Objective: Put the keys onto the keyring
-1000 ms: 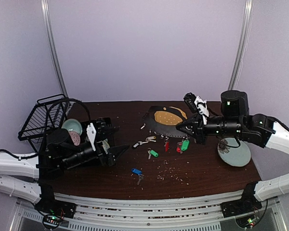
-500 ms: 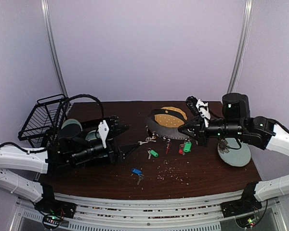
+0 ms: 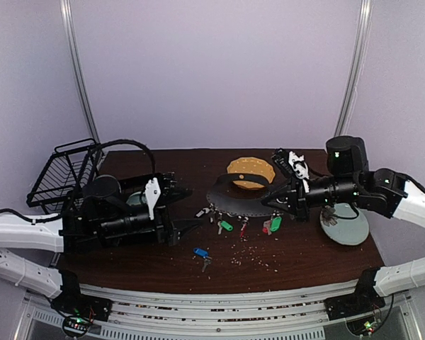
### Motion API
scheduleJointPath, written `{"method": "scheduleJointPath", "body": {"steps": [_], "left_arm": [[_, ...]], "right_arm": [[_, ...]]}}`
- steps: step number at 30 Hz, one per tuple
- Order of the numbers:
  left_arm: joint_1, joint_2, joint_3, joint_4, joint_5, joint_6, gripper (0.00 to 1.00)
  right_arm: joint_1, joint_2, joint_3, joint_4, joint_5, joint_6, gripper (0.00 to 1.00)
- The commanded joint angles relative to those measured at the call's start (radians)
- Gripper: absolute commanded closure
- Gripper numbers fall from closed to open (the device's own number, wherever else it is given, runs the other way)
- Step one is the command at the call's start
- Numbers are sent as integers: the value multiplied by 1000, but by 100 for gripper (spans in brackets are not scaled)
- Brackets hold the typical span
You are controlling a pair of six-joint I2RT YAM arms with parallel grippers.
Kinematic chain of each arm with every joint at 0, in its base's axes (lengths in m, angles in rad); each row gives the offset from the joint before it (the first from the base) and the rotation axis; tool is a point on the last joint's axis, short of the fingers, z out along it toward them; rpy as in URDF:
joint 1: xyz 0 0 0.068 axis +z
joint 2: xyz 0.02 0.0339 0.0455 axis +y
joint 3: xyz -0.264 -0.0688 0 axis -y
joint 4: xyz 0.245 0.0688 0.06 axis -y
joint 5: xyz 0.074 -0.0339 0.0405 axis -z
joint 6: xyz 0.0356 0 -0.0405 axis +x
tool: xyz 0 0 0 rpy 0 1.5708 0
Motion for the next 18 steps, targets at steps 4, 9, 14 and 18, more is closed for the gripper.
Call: {"method": "scheduleJointPath", "body": {"steps": [4, 9, 14, 18], "left_arm": [[4, -3, 106, -125, 173, -8, 19], [3, 53, 140, -114, 282, -50, 30], [2, 67, 146, -127, 335, -88, 70], [2, 74, 141, -117, 365, -92, 68]], "right_arm": [[10, 46, 119, -159, -226, -57, 100], [45, 84, 153, -182, -252, -83, 100], [52, 86, 171, -192, -247, -109, 100], [52, 90, 175, -186, -244, -124, 100]]}}
